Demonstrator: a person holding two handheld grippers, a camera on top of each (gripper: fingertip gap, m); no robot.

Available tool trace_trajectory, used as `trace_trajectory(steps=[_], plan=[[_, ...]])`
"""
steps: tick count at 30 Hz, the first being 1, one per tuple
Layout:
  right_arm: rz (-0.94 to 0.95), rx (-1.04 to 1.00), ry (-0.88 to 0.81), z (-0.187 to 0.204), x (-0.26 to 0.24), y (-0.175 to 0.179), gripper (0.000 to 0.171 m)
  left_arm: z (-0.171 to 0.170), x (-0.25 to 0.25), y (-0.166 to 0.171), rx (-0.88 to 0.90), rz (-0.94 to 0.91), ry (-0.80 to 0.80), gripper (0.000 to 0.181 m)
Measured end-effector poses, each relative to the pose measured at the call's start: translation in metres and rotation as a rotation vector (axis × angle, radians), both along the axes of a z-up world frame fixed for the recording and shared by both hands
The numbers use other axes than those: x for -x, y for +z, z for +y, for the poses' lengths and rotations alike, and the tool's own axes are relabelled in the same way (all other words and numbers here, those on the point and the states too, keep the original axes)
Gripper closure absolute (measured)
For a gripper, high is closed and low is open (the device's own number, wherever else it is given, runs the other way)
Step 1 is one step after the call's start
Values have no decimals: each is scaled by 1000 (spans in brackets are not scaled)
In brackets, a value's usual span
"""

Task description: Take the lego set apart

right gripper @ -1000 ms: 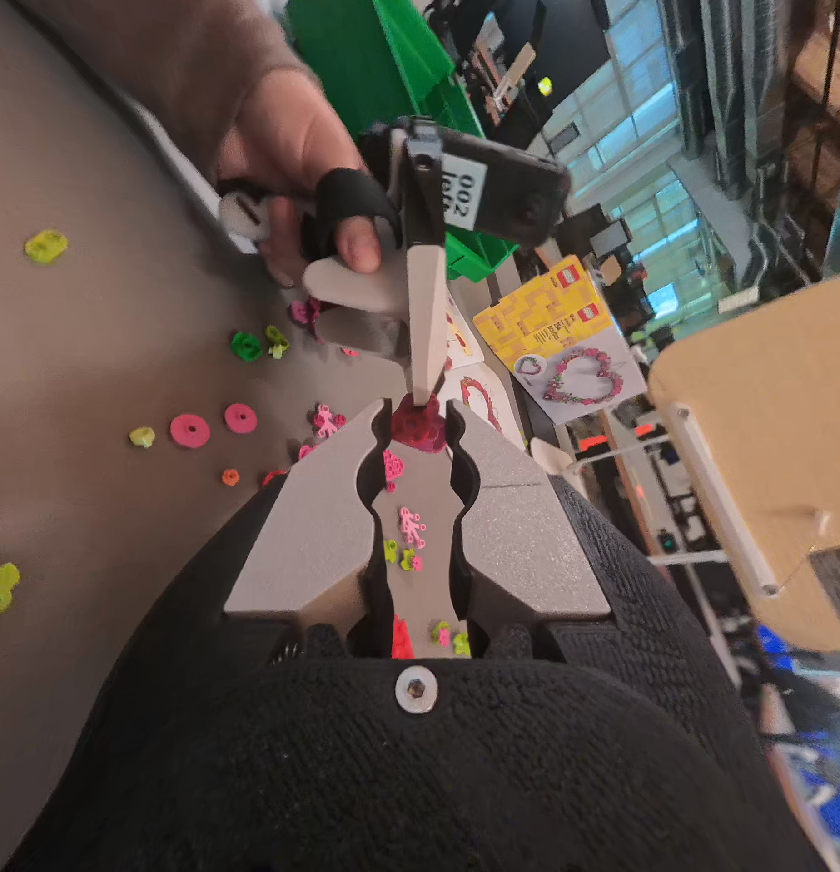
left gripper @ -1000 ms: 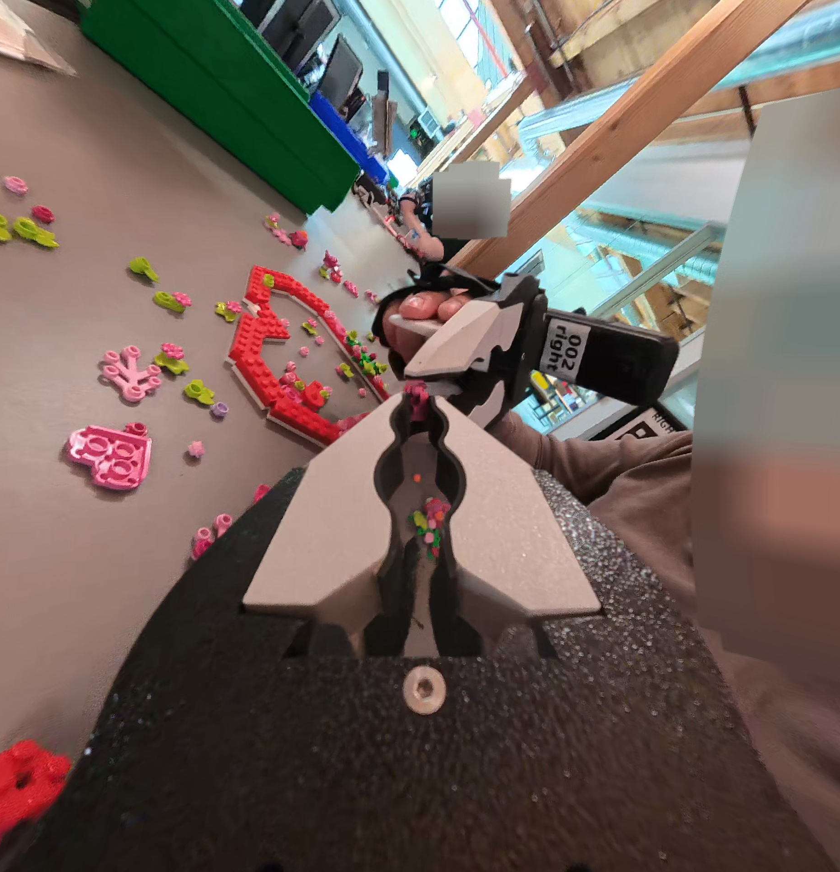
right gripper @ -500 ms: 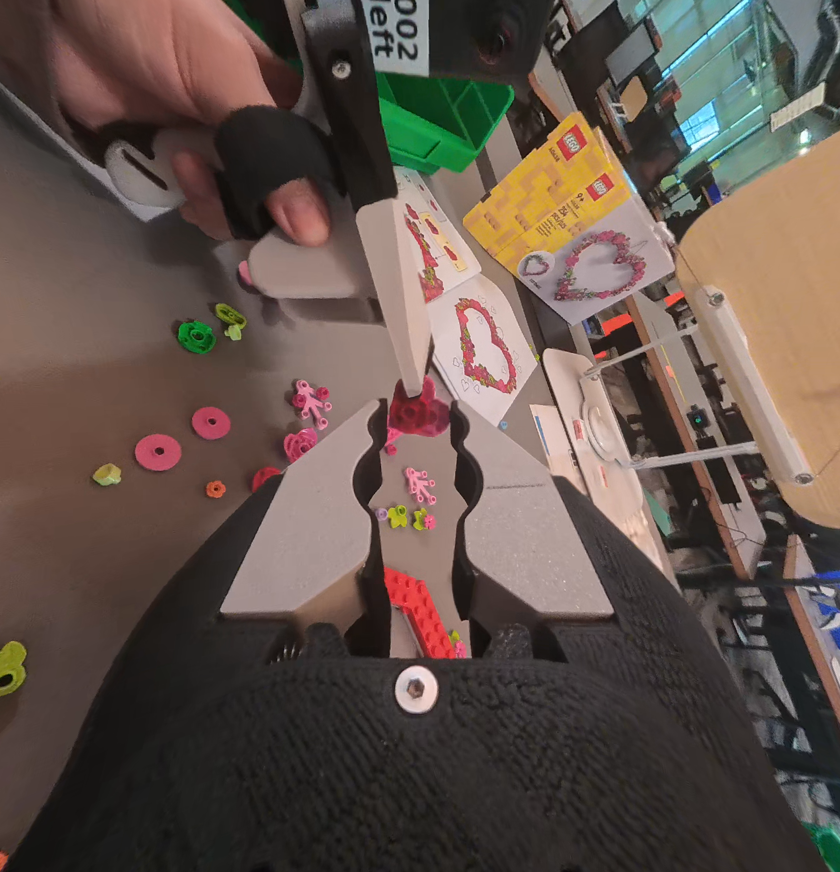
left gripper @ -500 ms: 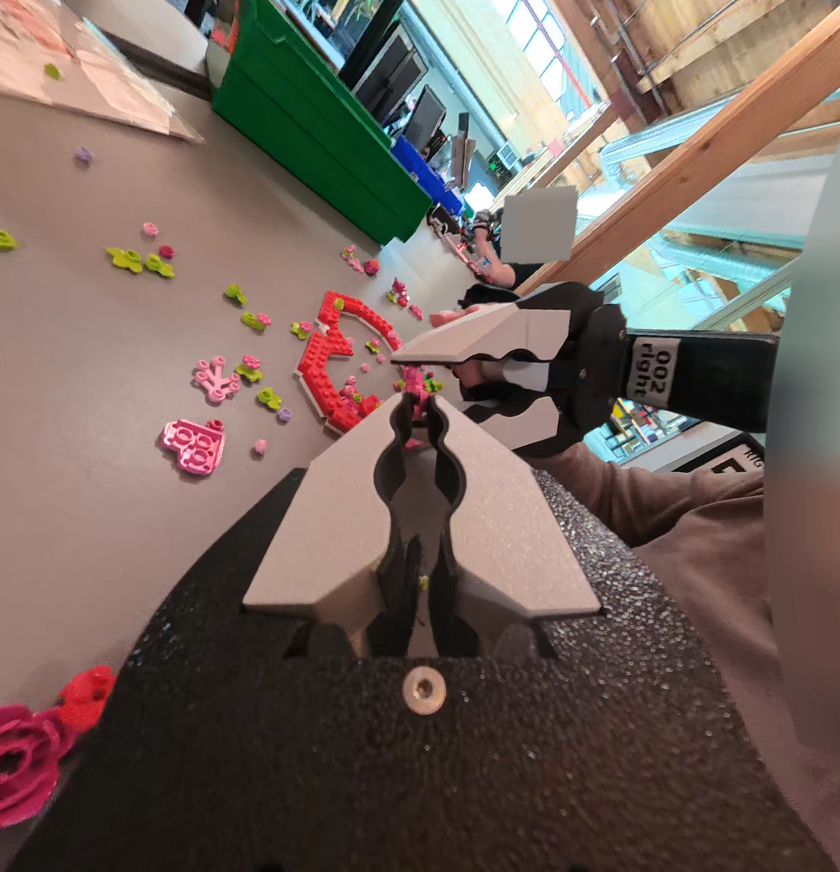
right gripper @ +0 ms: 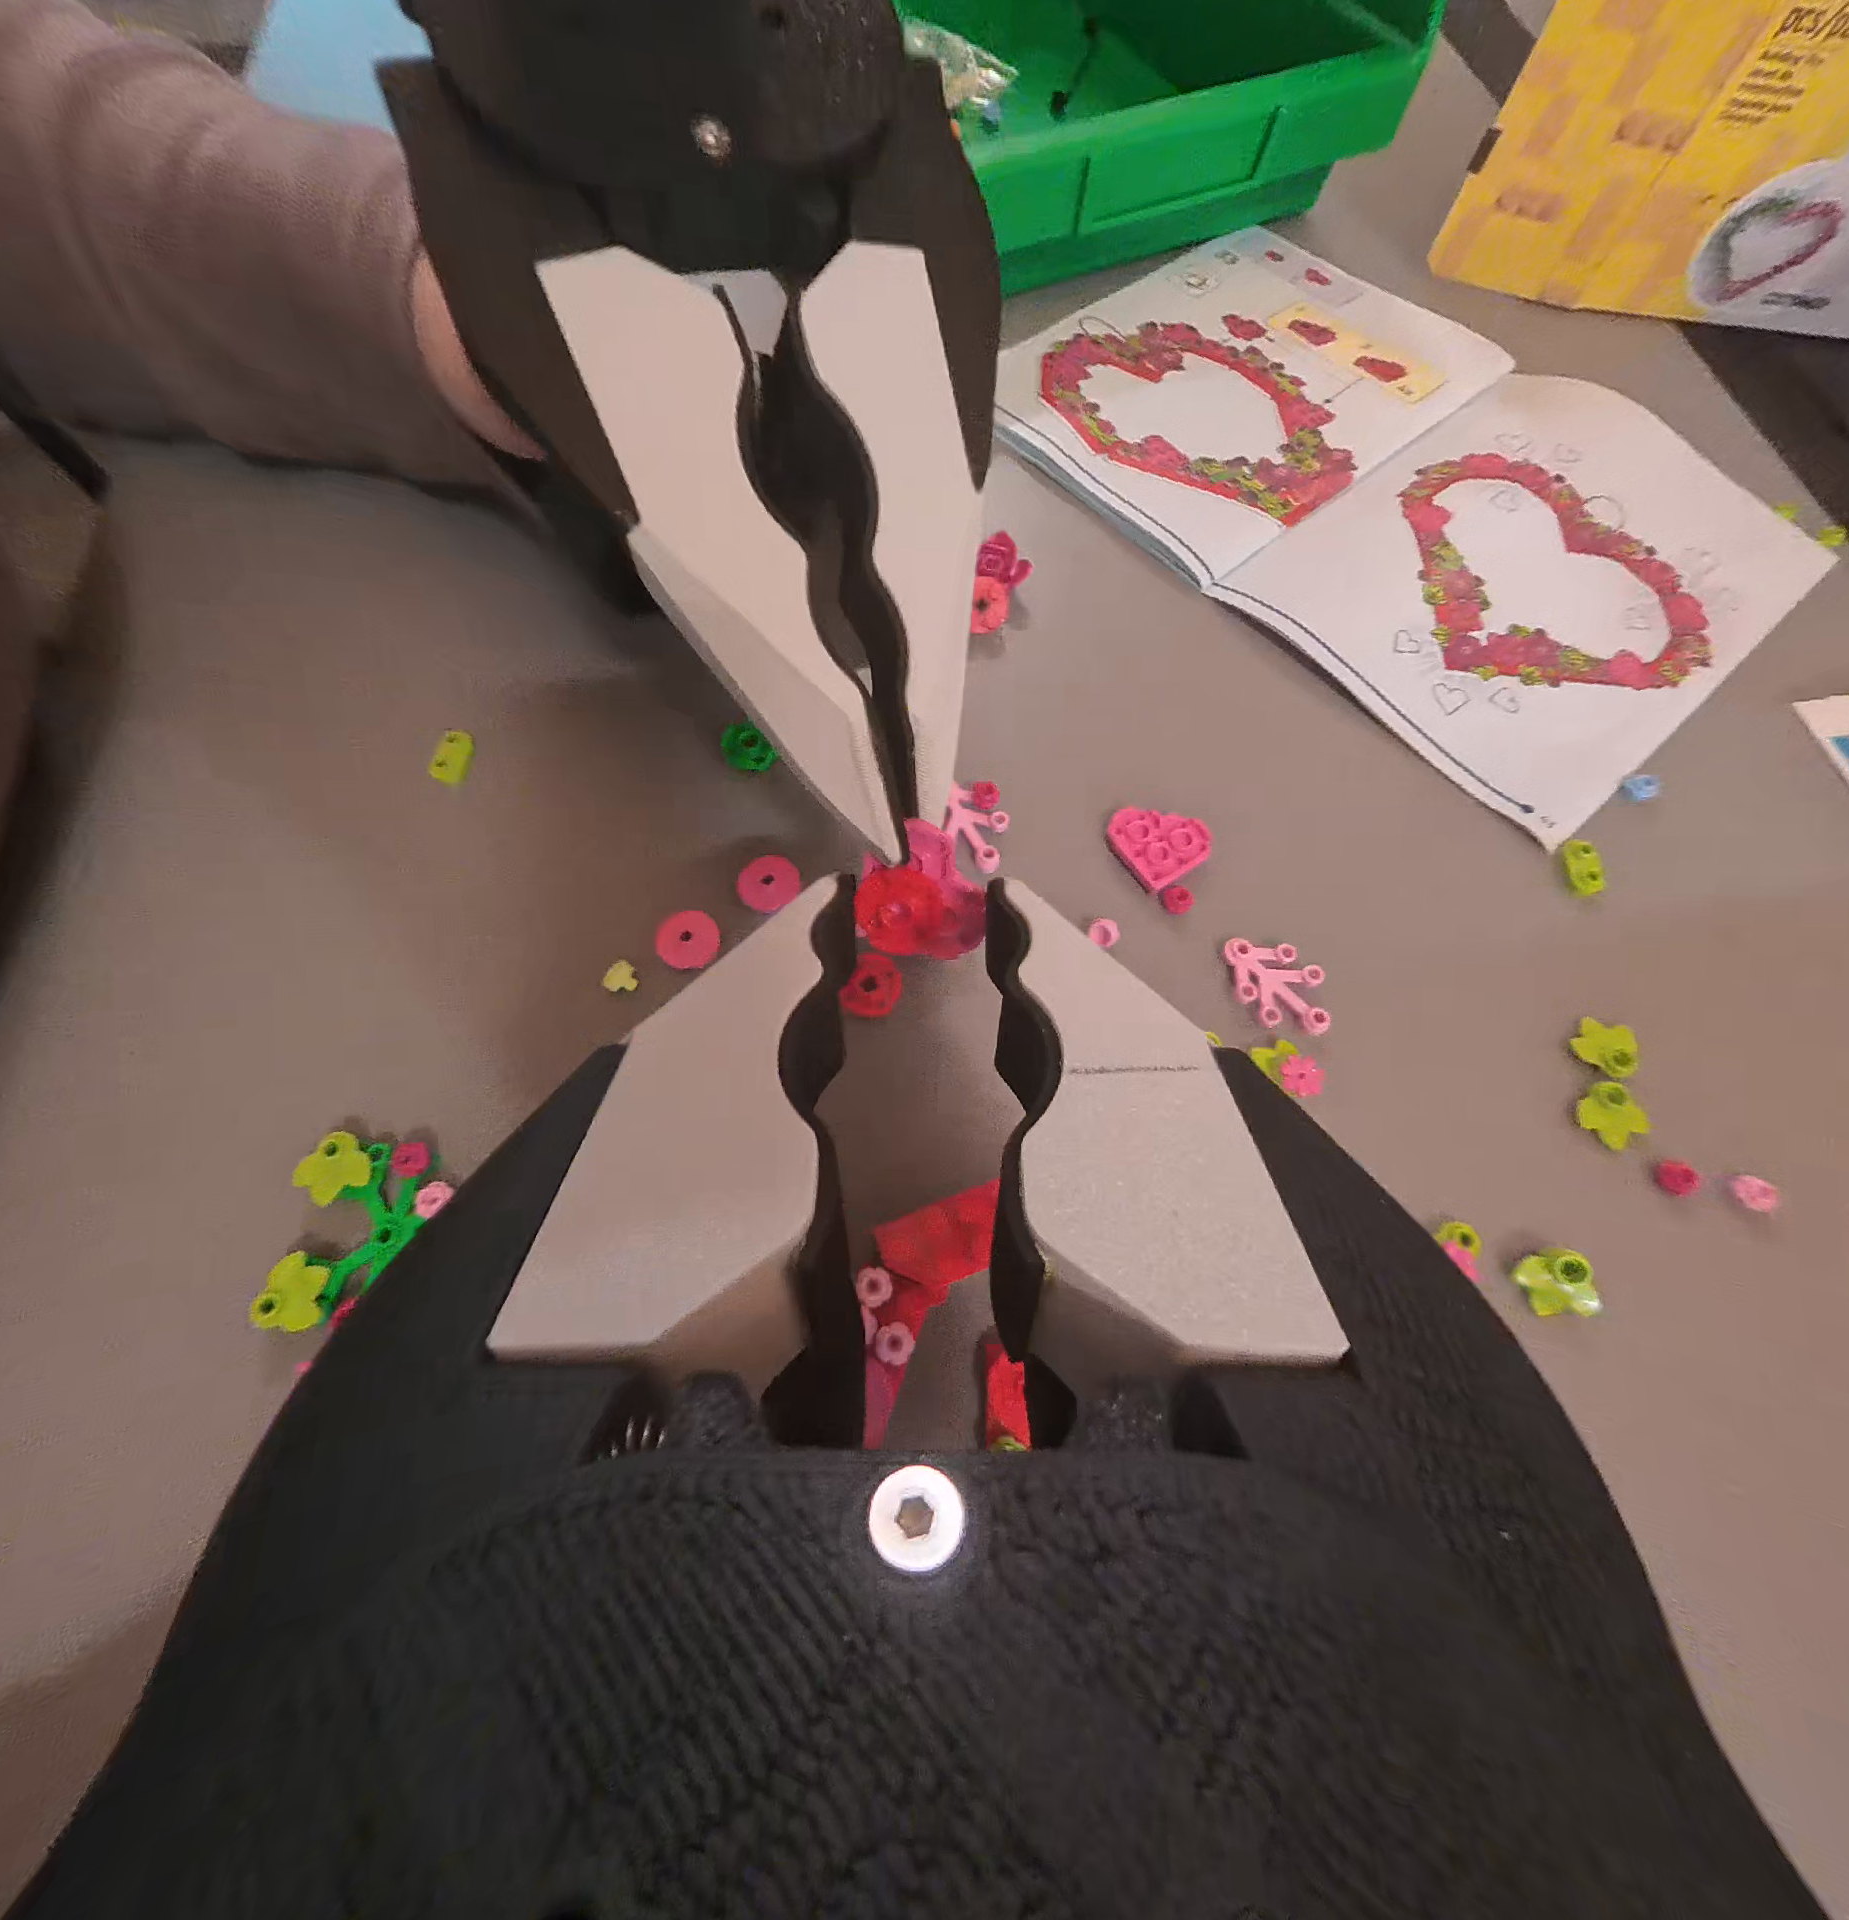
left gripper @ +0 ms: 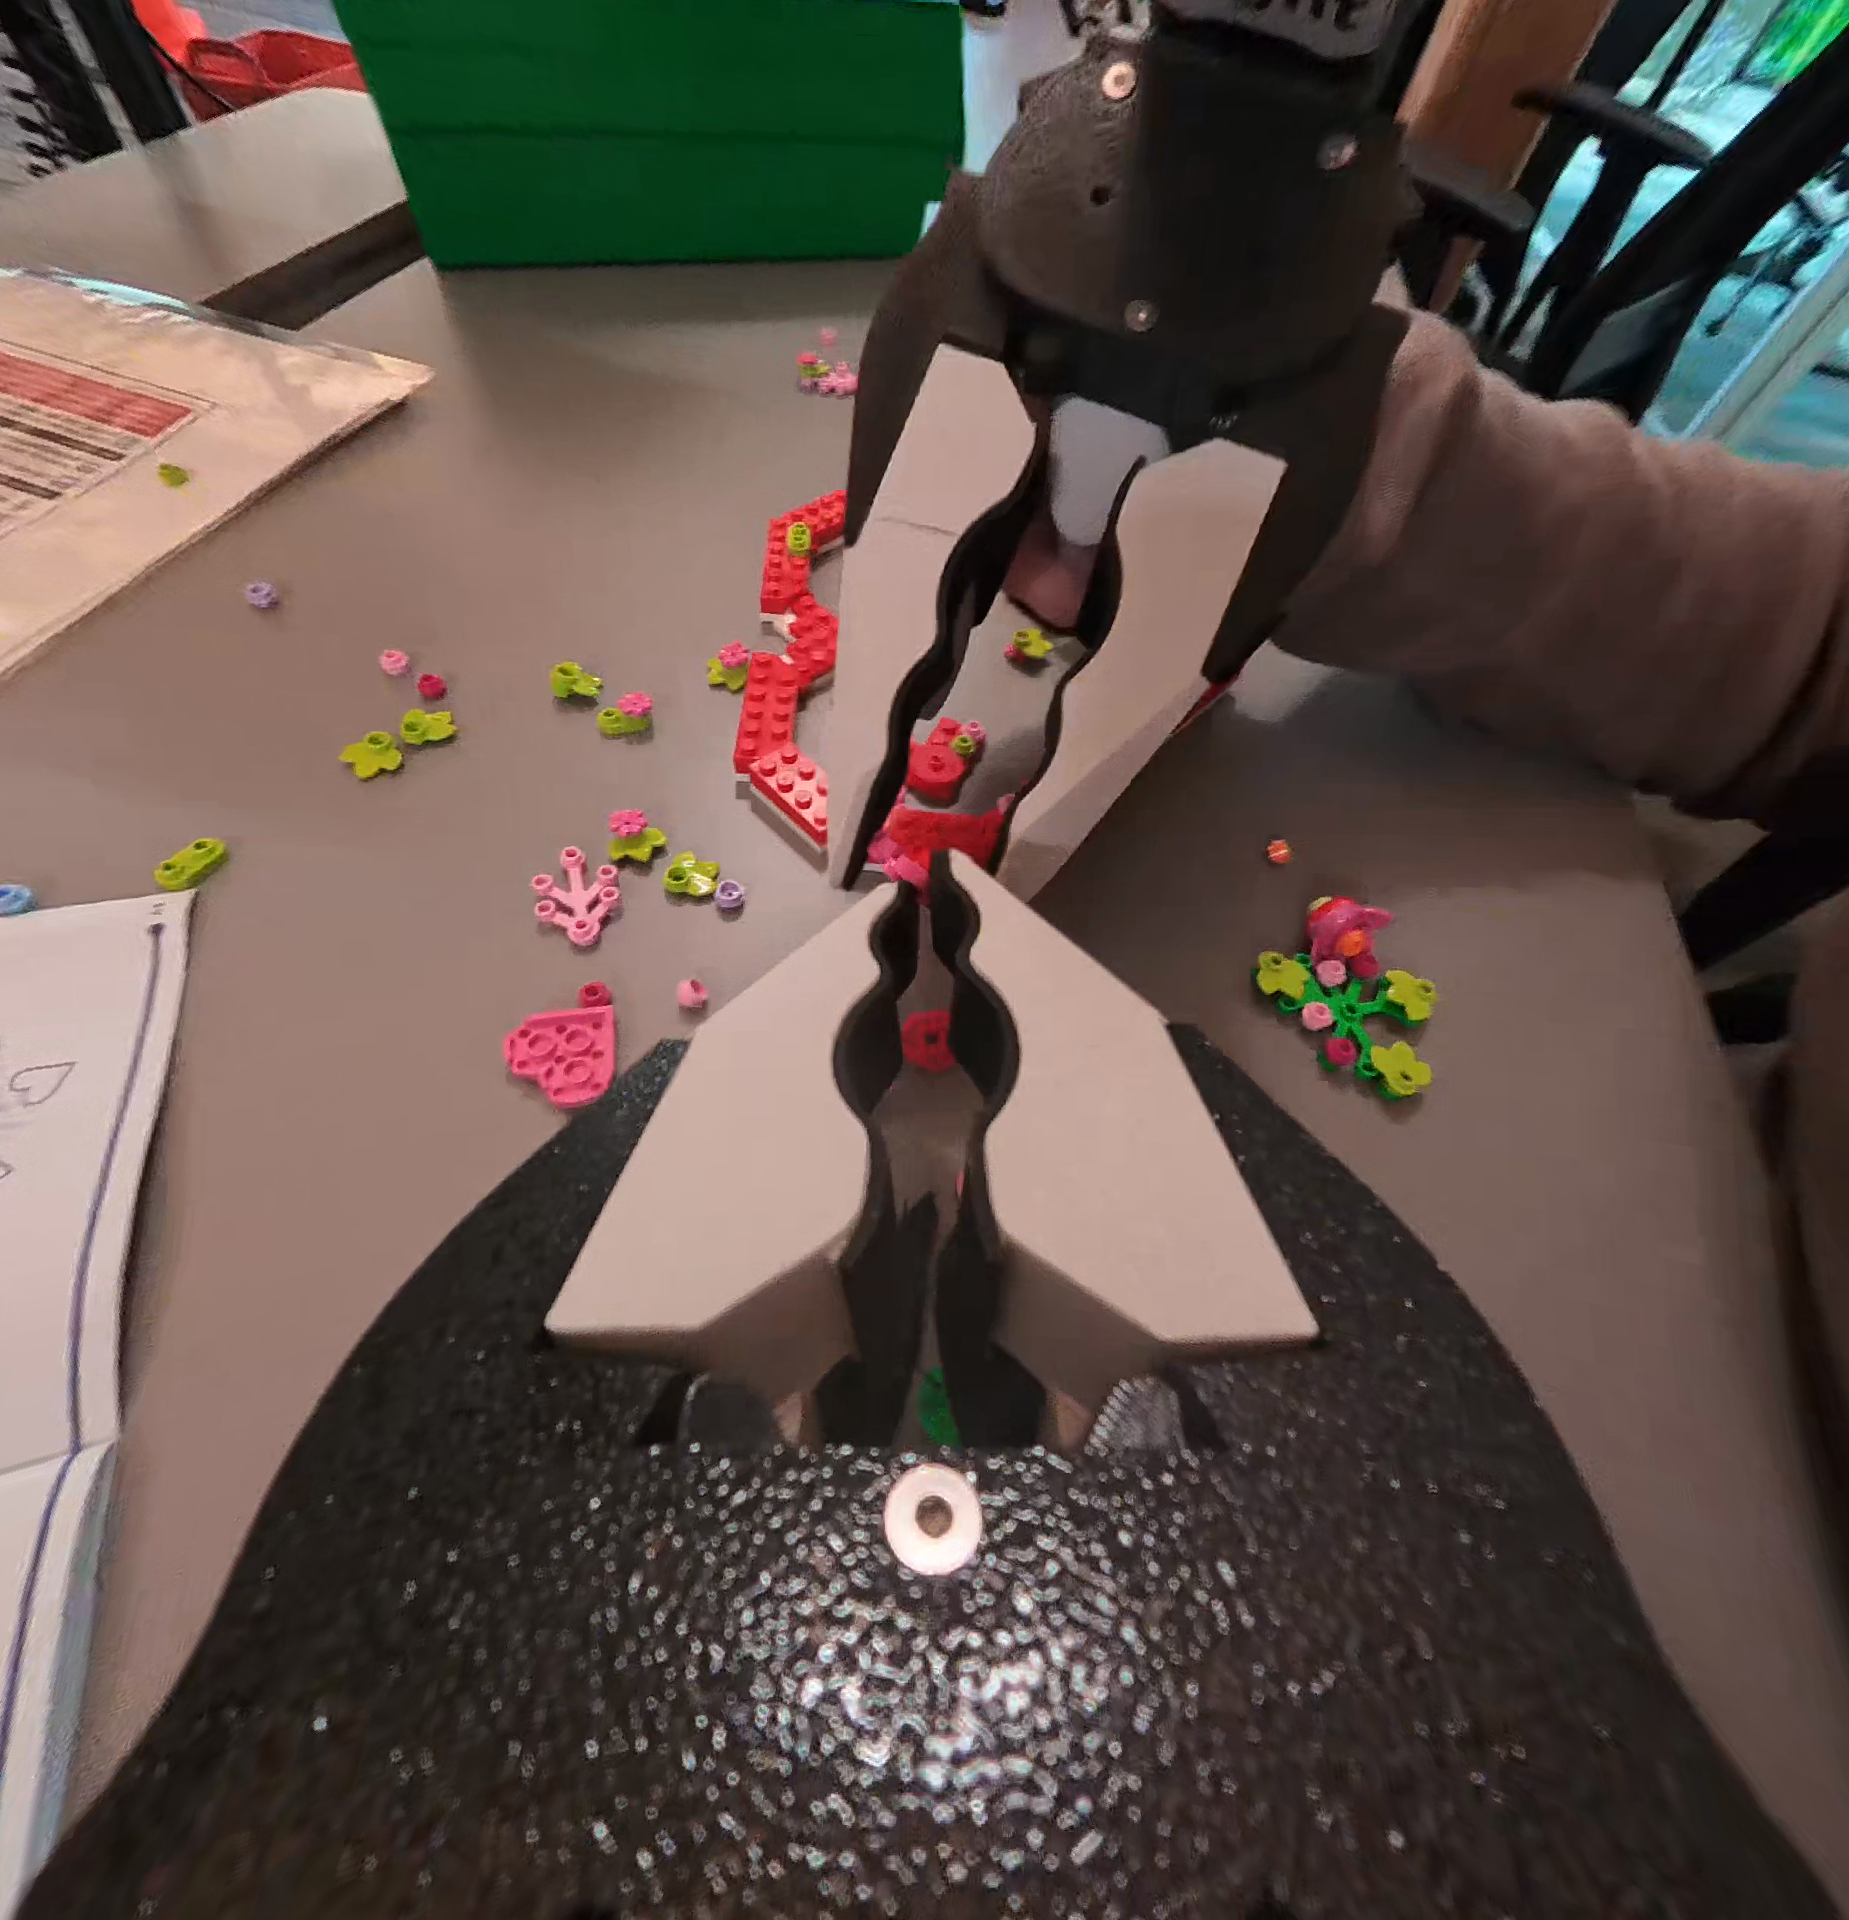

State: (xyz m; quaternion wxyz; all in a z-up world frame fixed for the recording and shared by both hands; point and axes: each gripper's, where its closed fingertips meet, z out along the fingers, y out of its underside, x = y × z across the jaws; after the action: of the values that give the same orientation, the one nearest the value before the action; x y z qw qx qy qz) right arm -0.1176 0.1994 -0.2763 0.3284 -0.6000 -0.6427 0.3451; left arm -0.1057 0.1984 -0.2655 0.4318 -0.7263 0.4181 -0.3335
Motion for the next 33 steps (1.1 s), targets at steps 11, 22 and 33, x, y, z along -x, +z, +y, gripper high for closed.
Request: trace_trajectory(steps=[11,22,33], plan=[[5,-319,-99,18,11,8,147,13,13,7,162,-151,107,181],[60,299,87,-13,-6,3,148,-10,-3,0,-17,23,-67,181],[148,288,58,-7,-4,20,147,-4,0,8,73,-79,-9,181]])
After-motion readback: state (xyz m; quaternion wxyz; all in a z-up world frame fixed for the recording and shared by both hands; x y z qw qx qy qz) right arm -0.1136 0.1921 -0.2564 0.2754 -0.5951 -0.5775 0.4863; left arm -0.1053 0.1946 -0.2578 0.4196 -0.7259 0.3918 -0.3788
